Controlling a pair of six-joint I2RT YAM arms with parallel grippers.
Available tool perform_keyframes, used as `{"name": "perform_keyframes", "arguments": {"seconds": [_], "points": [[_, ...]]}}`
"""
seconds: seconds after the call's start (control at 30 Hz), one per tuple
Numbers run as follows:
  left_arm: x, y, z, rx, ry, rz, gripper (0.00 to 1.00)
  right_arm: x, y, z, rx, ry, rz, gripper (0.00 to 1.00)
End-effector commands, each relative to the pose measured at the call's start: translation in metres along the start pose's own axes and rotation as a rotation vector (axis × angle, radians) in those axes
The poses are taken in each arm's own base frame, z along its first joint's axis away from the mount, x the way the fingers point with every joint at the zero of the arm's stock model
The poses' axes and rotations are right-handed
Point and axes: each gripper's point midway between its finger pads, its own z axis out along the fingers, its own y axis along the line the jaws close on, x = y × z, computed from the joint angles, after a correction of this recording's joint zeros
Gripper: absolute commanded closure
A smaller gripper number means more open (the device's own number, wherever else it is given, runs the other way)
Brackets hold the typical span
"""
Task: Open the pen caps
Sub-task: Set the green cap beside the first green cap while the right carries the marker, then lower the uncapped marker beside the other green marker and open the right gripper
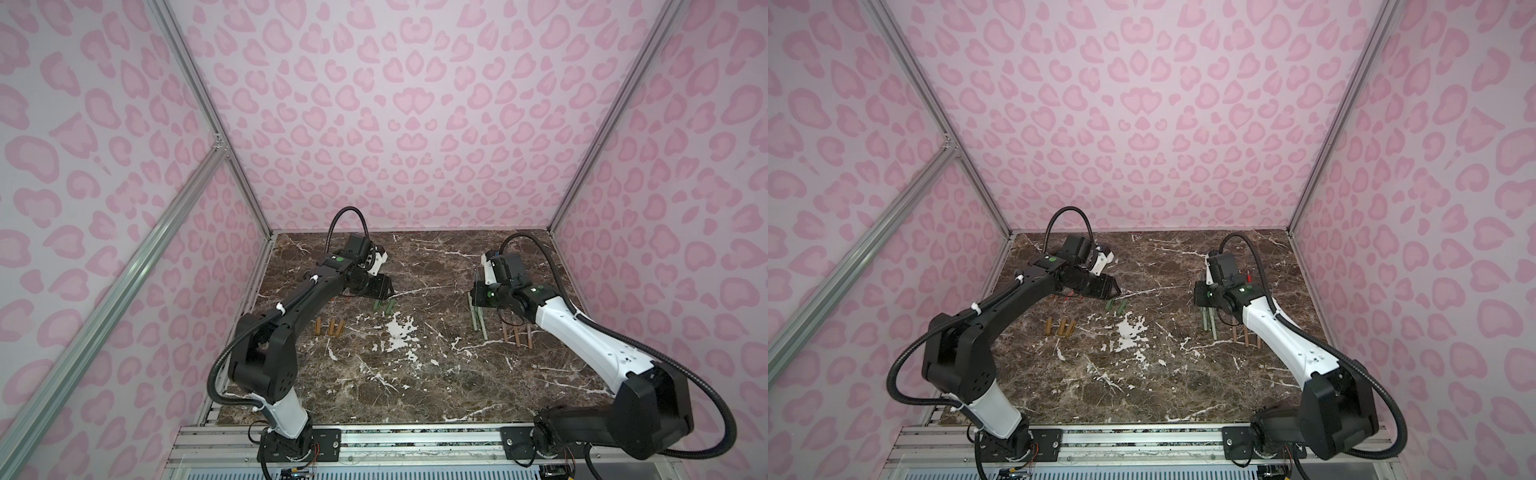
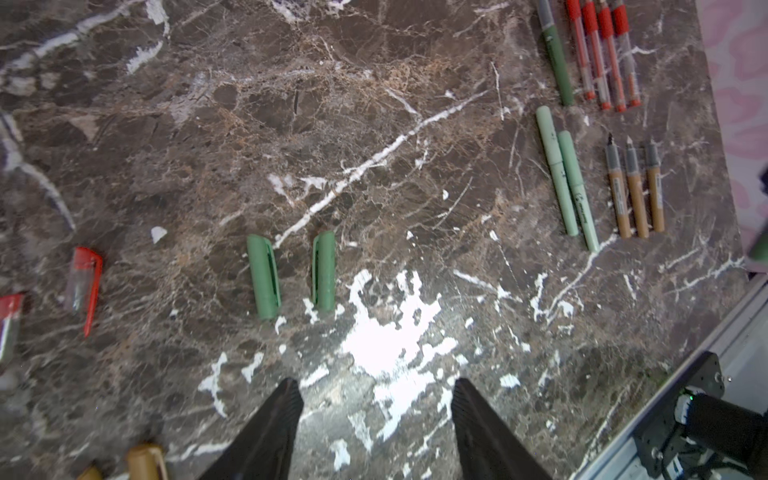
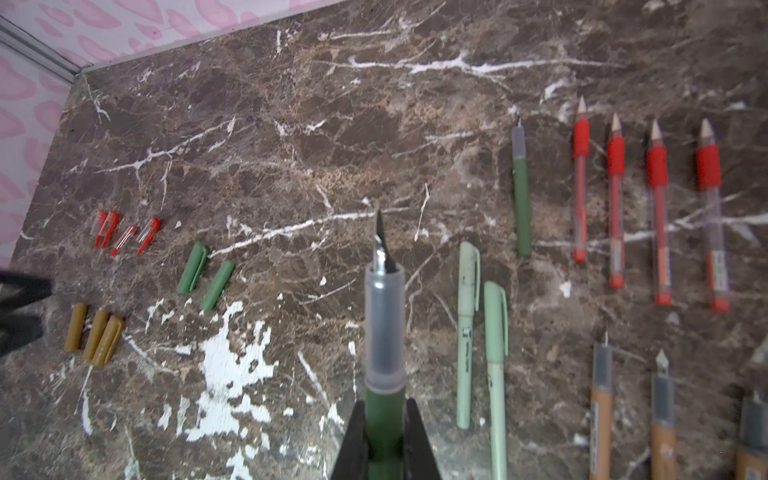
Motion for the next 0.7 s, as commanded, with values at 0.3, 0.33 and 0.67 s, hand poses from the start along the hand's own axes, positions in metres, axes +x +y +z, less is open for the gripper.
{"name": "perform_keyframes", "arguments": {"seconds": [0.3,0.33,0.67], "points": [[0.022,0.01,-0.062,-0.037,-0.276,0.137,0.13,-0.026,-0.034,0.074,0.089,0.156,-0.033,1.0],[0.022,0.013,-0.066,-0.043,-0.29,0.136,0.1,-0.026,-0.036,0.08,0.096,0.17,-0.032,1.0],[0.022,0.05,-0.109,-0.075,-0.474,0.035,0.02,-0.054,-0.061,0.13,0.138,0.224,-0.023,0.99]]}}
